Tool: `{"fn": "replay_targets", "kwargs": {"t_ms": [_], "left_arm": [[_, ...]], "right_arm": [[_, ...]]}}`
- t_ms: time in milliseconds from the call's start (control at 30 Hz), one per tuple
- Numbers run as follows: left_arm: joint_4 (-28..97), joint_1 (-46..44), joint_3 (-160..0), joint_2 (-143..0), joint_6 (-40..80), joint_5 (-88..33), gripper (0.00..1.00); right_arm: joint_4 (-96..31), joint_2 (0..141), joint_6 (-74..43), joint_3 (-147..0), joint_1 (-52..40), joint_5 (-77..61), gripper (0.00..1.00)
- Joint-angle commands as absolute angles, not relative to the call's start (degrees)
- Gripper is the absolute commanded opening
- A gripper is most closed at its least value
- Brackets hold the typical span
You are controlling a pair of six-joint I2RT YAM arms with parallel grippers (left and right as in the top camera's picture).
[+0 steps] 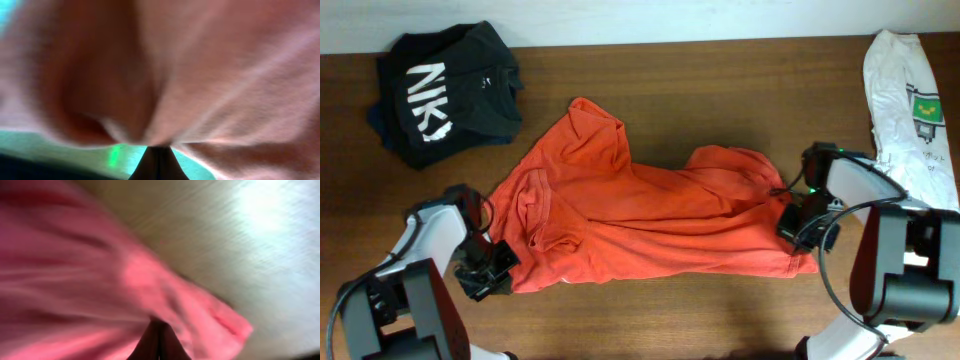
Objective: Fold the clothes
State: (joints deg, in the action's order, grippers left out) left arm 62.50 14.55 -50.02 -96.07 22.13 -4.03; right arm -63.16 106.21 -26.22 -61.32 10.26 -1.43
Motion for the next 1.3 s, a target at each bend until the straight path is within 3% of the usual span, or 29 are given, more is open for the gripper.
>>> {"fn": "replay_targets", "kwargs": {"t_ms": [0,200,233,267,300,333,367,433,467,500,533,600,800,1067,1267], "left_arm": [[63.75,16.29,-49.54,-94.85,23.99,-2.96,0.01],[63.55,16.25,-49.54,-78.0,23.81,-5.1,0.0],[62.26,15.94,-49.54,-73.65,19.94,-9.91,0.01],[60.58,15.18,-49.54,-71.48,16.71,-13.74,0.12],[58.13,13.67,-49.54,-70.15,14.59,-17.08,0.33],[55.53,11.81,-49.54,-69.93,13.78,-18.5,0.59],[53.71,10.17,-49.54,-70.24,13.76,-18.46,0.76],[50.96,7.29,-49.54,-71.5,13.56,-18.5,0.83],[48.73,4.05,-49.54,-73.78,13.56,-18.44,0.75],[47.46,1.96,-49.54,-75.96,13.56,-17.8,0.48],[46.78,0.64,-49.54,-77.89,13.58,-16.97,0.27],[45.93,-0.73,-49.54,-84.09,14.06,-14.55,0.01],[42.5,-0.08,-49.54,-97.73,14.94,-8.82,0.01],[56.36,3.14,-49.54,-98.35,30.46,2.26,0.01],[59.68,3.29,-49.54,-98.32,30.44,2.46,0.0]], "right_arm": [[-65.84,101.43,-27.29,-60.97,13.52,0.36,0.04],[-66.72,86.04,-21.58,-61.08,14.26,-4.95,0.06],[-65.76,83.81,-18.26,-61.08,14.26,-10.0,0.36],[-64.6,82.81,-15.84,-61.08,14.22,-14.94,0.49],[-63.44,82.76,-14.5,-61.08,14.06,-18.09,0.59],[-61.95,83.07,-13.67,-61.06,13.41,-19.55,0.63],[-60.62,83.44,-13.67,-61.06,12.47,-19.51,0.59],[-58.33,84.31,-13.69,-61.06,9.76,-19.51,0.33],[-56.71,85.08,-13.74,-61.06,7.07,-18.9,0.18],[-55.59,85.73,-13.76,-61.06,5.28,-18.37,0.07],[-54.74,86.48,-14.04,-61.06,3.84,-17.63,0.04],[-53.28,89.43,-14.39,-61.01,1.21,-16.4,0.04],[-49.87,100.49,-14.37,-60.95,-0.36,-15.64,0.04],[-54.5,104.77,-21.52,-60.9,-0.36,-4.23,0.04],[-56.88,104.03,-21.91,-60.9,-0.36,-4.45,0.04]]}}
